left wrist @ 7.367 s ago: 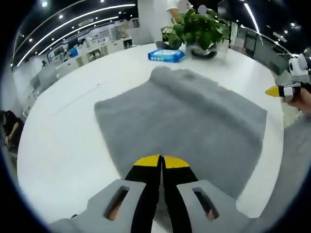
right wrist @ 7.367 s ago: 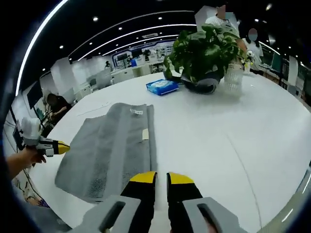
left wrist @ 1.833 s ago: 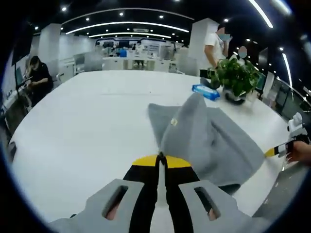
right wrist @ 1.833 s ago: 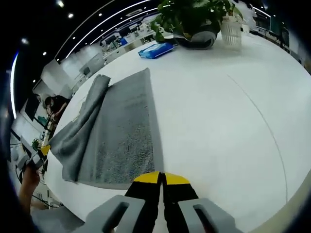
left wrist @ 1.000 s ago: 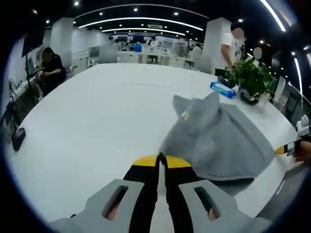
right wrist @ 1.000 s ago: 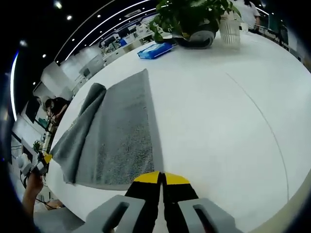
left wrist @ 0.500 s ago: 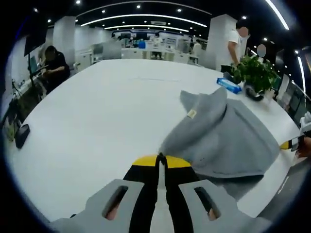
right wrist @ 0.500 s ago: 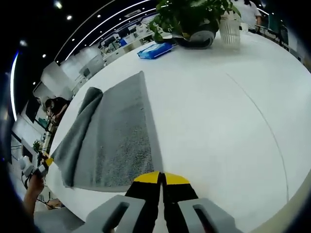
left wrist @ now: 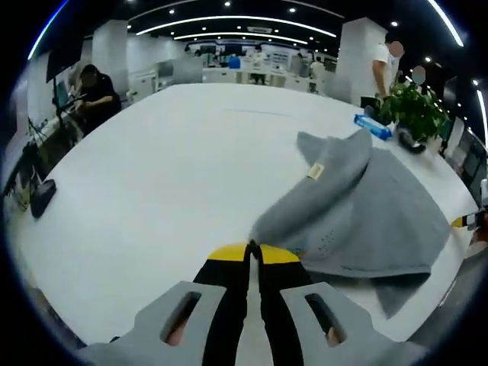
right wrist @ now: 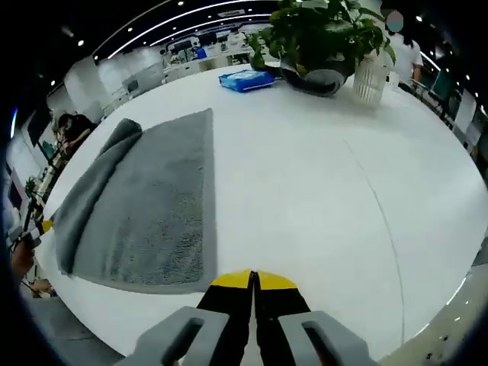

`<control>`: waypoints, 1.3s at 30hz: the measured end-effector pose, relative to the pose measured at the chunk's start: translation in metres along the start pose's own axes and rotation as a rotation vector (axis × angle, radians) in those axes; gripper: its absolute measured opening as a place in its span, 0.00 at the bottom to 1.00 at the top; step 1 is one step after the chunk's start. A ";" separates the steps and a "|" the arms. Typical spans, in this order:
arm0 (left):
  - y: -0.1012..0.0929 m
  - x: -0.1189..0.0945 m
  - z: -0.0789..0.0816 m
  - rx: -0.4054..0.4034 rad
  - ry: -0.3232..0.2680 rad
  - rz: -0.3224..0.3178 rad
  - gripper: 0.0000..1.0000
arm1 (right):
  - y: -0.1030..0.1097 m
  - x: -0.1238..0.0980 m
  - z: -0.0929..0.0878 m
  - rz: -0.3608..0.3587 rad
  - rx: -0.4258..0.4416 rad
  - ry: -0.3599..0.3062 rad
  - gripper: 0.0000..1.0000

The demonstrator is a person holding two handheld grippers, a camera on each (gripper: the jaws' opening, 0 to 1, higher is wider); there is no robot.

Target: Open the folded towel by lifting each exposed corner and separating the folded layers until the towel lies flat within the target outline without major curled edges

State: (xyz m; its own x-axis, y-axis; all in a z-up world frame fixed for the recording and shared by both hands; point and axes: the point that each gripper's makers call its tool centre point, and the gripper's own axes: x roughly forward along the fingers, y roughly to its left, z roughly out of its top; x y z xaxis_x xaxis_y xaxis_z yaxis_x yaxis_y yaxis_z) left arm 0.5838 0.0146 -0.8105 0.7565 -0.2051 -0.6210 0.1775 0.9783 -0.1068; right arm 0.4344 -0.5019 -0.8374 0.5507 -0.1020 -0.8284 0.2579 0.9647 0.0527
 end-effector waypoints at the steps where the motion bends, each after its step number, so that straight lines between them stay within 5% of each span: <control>1: 0.001 0.000 -0.001 -0.007 0.002 -0.001 0.03 | 0.001 -0.001 -0.001 0.003 0.023 0.009 0.00; 7: -0.003 -0.001 -0.001 0.010 -0.001 -0.007 0.03 | 0.010 0.001 0.002 0.039 0.024 -0.005 0.00; 10: -0.004 0.000 -0.002 0.001 -0.003 -0.012 0.03 | 0.023 -0.004 0.014 0.119 0.111 -0.051 0.00; 15: -0.003 -0.003 -0.001 -0.022 -0.009 -0.017 0.05 | 0.042 -0.012 0.037 0.201 0.045 -0.173 0.05; 25: 0.005 -0.018 0.005 -0.044 -0.056 0.034 0.09 | 0.079 -0.017 0.041 0.306 -0.093 -0.207 0.15; 28: -0.008 -0.019 0.010 -0.066 -0.094 -0.017 0.09 | 0.086 -0.015 0.038 0.315 -0.131 -0.195 0.15; 34: -0.036 -0.013 0.015 0.018 -0.117 -0.083 0.09 | 0.091 -0.012 0.031 0.324 -0.166 -0.166 0.14; 39: -0.056 -0.002 0.006 0.054 -0.077 -0.155 0.08 | 0.096 -0.010 0.027 0.337 -0.183 -0.153 0.14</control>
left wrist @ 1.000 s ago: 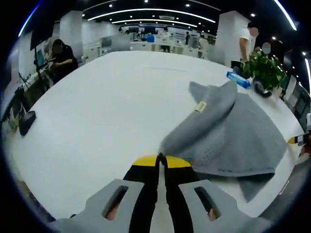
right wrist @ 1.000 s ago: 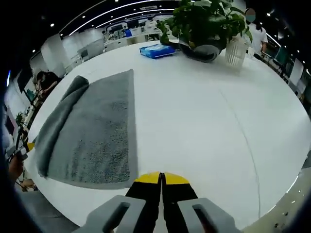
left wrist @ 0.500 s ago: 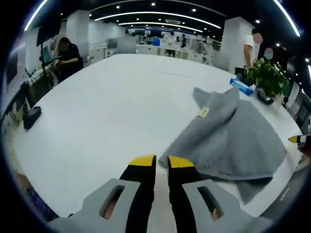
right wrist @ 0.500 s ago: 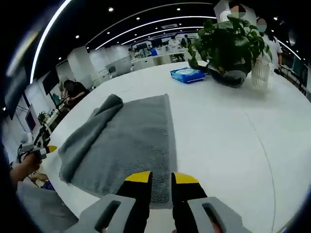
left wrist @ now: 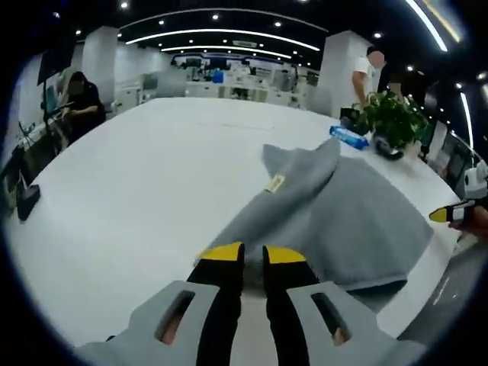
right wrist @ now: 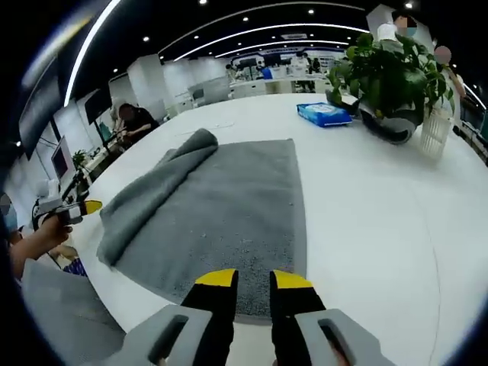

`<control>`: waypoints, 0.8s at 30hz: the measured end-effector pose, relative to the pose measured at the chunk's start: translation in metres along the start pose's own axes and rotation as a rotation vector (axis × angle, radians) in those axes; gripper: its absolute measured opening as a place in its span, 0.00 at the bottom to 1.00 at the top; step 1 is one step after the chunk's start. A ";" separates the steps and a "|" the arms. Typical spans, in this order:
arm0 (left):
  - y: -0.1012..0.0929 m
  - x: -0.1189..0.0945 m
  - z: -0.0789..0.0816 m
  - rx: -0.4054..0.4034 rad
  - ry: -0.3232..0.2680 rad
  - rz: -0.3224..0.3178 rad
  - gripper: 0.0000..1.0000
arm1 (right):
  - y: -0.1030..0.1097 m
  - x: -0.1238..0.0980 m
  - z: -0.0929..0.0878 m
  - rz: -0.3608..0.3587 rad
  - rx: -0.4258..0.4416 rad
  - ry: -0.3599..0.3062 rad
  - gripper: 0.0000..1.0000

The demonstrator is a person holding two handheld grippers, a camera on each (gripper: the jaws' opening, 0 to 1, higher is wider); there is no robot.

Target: Open the folded towel by lifting each exposed corner and separating the folded layers until the towel lies flat within the target outline without major curled edges

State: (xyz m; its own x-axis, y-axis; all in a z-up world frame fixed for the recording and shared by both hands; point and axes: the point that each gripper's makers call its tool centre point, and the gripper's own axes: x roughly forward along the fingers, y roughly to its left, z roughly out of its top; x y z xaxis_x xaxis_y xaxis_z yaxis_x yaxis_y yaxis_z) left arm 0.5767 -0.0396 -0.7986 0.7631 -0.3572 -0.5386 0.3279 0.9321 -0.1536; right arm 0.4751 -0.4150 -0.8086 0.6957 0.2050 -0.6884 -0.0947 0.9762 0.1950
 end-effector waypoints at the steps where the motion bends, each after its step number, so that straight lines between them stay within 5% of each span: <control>1: -0.001 0.002 -0.003 0.014 0.015 -0.002 0.08 | 0.000 0.000 -0.001 0.001 -0.004 0.005 0.14; 11: 0.004 0.013 -0.020 0.047 0.079 -0.001 0.08 | 0.004 0.008 -0.016 -0.005 -0.105 0.084 0.09; 14: 0.004 0.014 -0.022 0.043 0.081 -0.003 0.08 | 0.006 0.010 -0.026 -0.019 -0.204 0.136 0.08; 17: 0.005 0.015 -0.021 0.054 0.077 -0.002 0.07 | 0.010 0.014 -0.029 -0.044 -0.419 0.155 0.05; 24: 0.011 0.019 -0.017 0.072 0.065 0.018 0.05 | 0.010 0.015 -0.029 -0.051 -0.346 0.140 0.00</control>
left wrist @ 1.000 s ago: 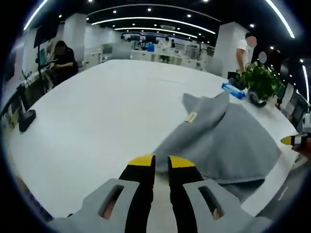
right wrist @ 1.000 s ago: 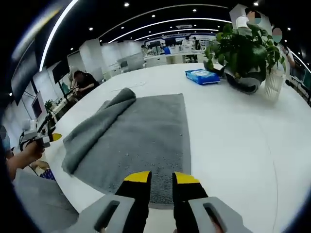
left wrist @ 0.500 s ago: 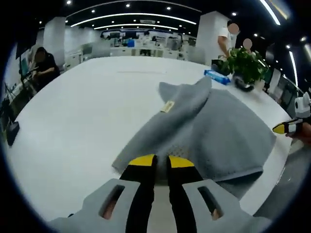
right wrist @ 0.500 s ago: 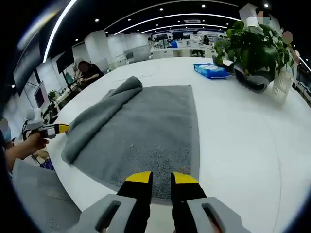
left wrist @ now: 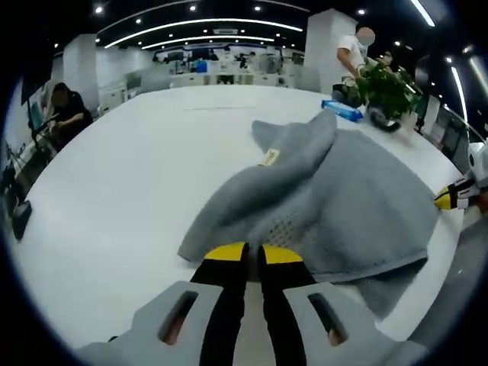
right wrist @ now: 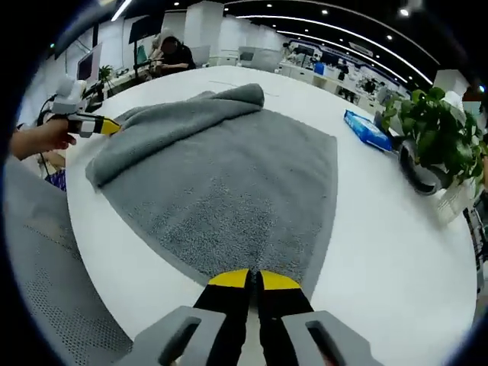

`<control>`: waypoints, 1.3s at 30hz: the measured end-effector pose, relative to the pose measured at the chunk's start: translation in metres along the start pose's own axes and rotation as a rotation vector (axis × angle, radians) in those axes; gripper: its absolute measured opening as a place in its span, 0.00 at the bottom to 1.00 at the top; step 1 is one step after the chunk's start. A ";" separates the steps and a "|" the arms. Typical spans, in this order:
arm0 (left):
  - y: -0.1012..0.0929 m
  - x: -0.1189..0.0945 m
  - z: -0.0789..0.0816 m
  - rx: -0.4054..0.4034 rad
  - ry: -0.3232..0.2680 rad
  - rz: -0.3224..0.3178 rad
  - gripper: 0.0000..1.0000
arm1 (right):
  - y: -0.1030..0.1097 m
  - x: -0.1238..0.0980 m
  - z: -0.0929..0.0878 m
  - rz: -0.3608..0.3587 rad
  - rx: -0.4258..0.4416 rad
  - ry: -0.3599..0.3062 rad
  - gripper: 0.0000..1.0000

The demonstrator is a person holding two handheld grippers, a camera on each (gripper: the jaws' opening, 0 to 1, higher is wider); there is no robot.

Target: Open the folded towel by lifting each exposed corner and separating the folded layers until the towel lies flat within the target outline without major curled edges

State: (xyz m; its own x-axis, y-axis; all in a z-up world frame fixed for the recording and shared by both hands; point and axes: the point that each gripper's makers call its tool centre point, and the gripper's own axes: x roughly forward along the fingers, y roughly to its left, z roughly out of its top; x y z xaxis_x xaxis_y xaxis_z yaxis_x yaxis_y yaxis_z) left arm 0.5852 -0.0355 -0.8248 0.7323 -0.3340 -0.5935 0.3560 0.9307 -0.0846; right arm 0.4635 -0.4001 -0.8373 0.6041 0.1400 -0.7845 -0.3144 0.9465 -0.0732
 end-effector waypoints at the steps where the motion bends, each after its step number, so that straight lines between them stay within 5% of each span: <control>1: 0.002 0.001 0.001 -0.012 0.002 0.005 0.05 | 0.000 0.000 0.000 0.002 0.006 0.000 0.00; 11: 0.016 0.001 0.002 -0.043 0.010 0.038 0.04 | -0.004 0.000 -0.001 -0.032 -0.038 0.016 0.00; 39: 0.107 -0.047 -0.024 -0.170 -0.004 0.238 0.03 | -0.040 -0.008 -0.015 -0.155 -0.021 0.064 0.00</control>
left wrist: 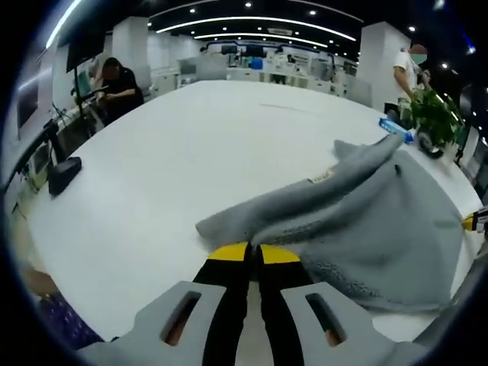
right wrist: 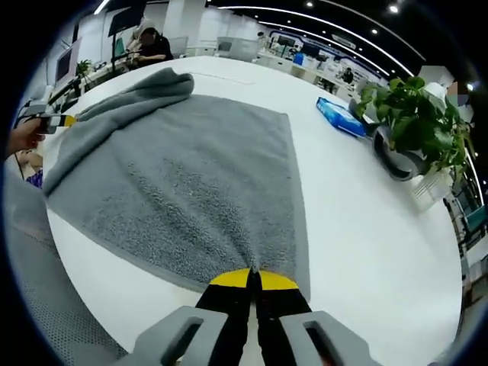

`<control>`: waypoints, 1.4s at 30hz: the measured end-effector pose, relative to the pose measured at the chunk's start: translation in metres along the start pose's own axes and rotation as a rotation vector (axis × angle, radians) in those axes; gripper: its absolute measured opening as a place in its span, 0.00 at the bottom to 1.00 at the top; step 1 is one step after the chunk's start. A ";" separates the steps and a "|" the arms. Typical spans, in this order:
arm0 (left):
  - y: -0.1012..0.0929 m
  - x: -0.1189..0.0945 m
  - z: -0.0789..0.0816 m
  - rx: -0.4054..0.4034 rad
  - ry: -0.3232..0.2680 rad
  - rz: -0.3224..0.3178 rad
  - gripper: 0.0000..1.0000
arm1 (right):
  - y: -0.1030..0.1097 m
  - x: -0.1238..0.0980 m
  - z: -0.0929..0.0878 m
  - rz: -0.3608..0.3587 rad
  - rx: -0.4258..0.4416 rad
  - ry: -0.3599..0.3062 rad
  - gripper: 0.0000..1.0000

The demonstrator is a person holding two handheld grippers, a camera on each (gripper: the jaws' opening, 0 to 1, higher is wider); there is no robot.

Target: Open the folded towel by lifting each exposed corner and separating the folded layers until the towel lies flat within the target outline without major curled edges

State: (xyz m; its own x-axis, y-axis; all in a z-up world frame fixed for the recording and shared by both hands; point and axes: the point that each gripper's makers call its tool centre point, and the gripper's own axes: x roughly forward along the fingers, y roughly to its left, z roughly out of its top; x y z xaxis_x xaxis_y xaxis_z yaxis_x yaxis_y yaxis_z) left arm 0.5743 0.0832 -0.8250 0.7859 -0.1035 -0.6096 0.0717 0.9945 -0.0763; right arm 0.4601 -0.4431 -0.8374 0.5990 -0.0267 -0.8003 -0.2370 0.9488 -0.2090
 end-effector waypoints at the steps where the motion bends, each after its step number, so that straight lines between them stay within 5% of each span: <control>1: 0.001 -0.002 0.000 -0.004 0.000 0.003 0.03 | -0.001 0.000 -0.001 0.000 0.009 0.001 0.00; 20: 0.033 -0.034 -0.017 -0.062 0.002 0.081 0.03 | -0.008 -0.006 -0.012 -0.019 0.045 0.049 0.00; 42: 0.040 -0.063 -0.035 -0.151 -0.006 0.142 0.03 | -0.011 -0.019 -0.033 -0.032 0.107 0.134 0.00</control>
State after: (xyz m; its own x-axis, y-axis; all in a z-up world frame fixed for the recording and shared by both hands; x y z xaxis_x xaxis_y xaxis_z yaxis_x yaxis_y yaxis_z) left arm 0.5062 0.1290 -0.8173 0.7854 0.0377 -0.6179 -0.1322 0.9853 -0.1079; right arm 0.4263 -0.4632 -0.8381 0.4959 -0.0924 -0.8634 -0.1321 0.9747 -0.1803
